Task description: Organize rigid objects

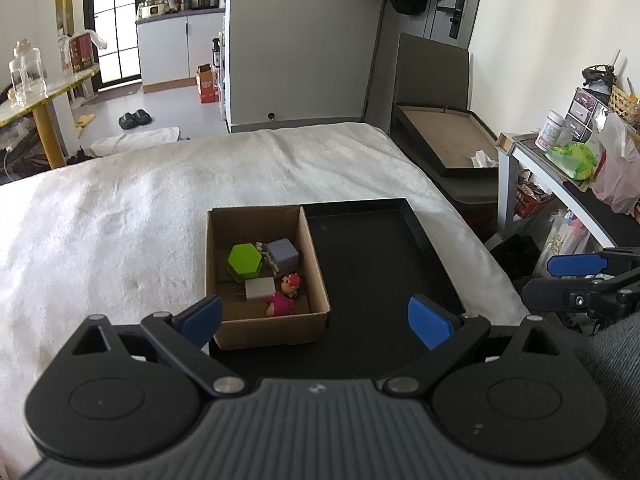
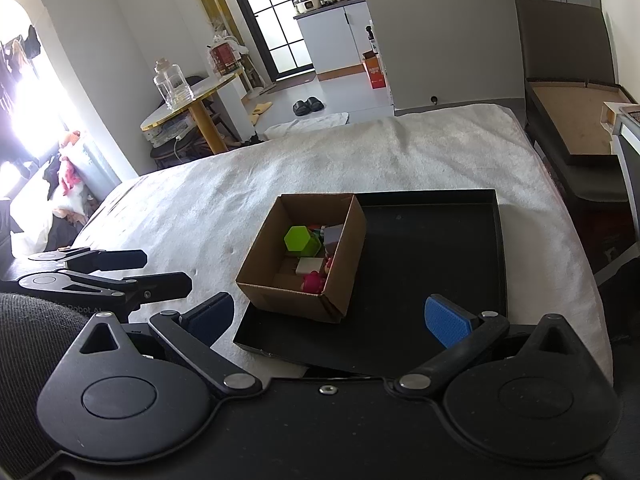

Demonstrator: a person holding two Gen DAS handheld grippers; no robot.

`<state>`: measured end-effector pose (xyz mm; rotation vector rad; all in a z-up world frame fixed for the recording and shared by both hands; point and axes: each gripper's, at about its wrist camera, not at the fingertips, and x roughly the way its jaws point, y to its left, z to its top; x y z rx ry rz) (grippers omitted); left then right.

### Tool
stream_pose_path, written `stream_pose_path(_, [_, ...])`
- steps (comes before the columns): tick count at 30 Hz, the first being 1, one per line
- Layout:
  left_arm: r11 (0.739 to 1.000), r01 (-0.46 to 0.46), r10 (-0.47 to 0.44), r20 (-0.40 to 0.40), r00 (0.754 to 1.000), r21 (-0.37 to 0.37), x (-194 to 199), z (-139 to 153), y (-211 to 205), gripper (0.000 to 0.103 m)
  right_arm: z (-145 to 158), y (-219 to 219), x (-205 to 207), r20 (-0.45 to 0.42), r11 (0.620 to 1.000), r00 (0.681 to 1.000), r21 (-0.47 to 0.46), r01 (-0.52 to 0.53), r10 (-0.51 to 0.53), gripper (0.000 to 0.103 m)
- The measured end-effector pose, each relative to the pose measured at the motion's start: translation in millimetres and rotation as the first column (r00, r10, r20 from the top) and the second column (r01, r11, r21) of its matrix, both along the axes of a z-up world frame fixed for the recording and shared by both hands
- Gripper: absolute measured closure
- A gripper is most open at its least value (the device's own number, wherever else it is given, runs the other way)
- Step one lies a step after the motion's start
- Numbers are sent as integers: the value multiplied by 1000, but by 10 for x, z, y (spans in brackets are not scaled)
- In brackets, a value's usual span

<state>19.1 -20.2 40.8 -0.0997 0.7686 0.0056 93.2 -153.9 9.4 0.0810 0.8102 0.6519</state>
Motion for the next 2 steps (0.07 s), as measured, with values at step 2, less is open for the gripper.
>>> stream_pose_path(2, [1000, 2, -2, -3, 1000, -1, 7, -2, 0, 4, -3, -5, -2, 0, 1000, 1000, 1, 0, 0, 0])
